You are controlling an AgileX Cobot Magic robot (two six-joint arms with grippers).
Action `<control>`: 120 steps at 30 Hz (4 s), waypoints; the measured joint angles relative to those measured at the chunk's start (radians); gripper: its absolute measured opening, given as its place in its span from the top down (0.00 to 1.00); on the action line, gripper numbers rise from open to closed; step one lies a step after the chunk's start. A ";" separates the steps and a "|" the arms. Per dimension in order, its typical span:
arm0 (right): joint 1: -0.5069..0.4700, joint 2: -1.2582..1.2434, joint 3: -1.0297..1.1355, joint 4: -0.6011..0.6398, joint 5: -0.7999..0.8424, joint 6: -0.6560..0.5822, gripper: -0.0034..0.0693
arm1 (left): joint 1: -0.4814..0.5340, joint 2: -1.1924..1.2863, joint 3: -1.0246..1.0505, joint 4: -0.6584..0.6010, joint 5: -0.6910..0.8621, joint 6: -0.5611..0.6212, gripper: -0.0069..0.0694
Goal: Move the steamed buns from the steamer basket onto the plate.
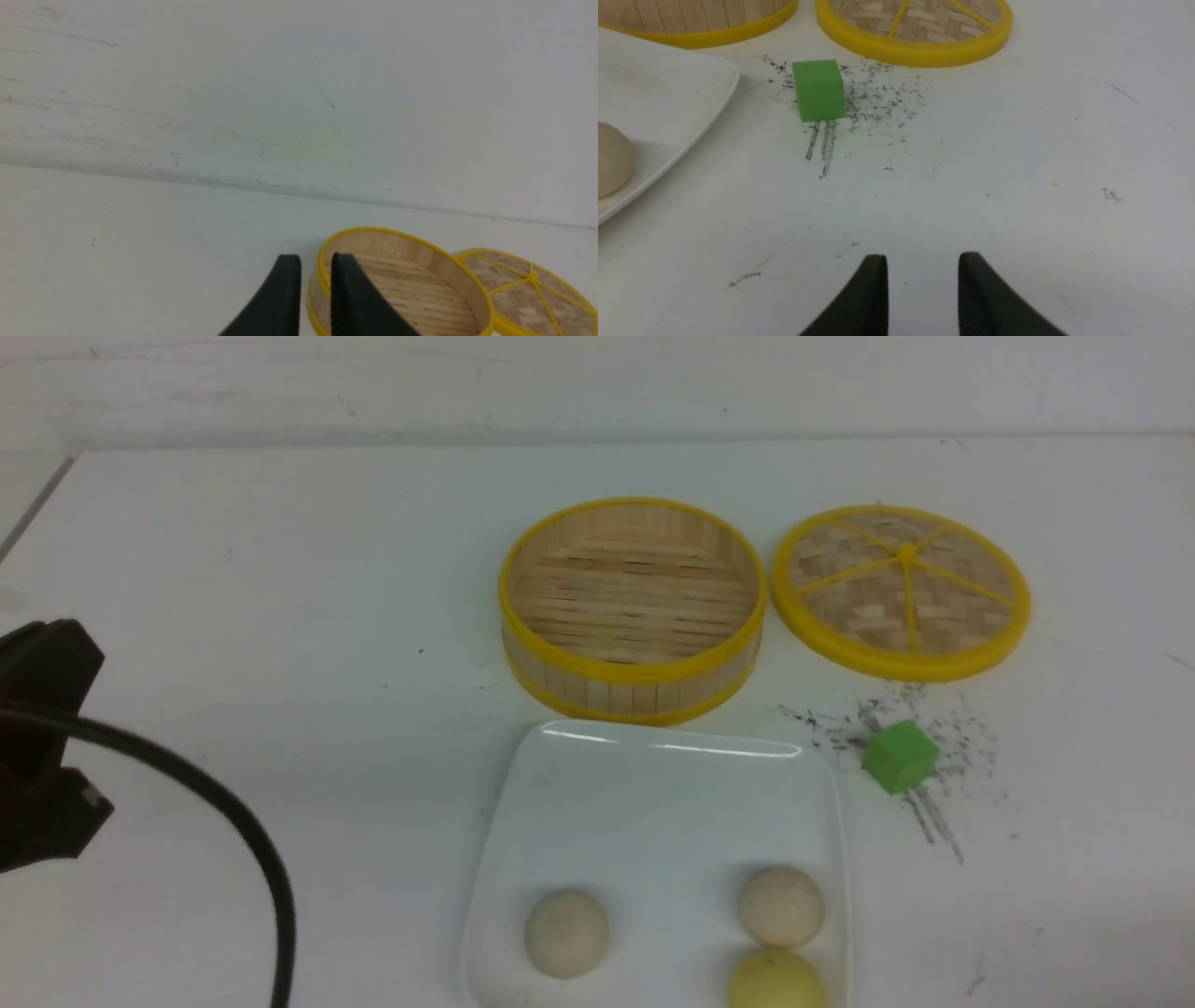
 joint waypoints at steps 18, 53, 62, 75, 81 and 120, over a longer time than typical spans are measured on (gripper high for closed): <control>0.000 0.000 0.000 -0.001 0.000 0.000 0.62 | 0.000 0.000 0.000 0.587 0.045 -0.526 0.74; -0.002 0.000 0.000 0.000 0.000 -0.001 0.62 | 0.148 -0.205 0.139 1.155 0.374 -0.960 0.71; -0.005 0.000 0.000 -0.001 0.001 -0.001 0.62 | 0.268 -0.445 0.406 1.079 0.224 -0.960 0.70; -0.005 0.000 0.000 0.000 0.001 -0.001 0.62 | 0.290 -0.488 0.405 1.125 0.439 -0.958 0.67; -0.005 0.000 0.000 0.000 0.001 -0.001 0.62 | 0.290 -0.488 0.404 1.146 0.441 -0.958 0.67; -0.005 0.000 0.000 -0.001 0.001 -0.001 0.62 | 0.290 -0.488 0.404 1.184 0.441 -0.958 0.62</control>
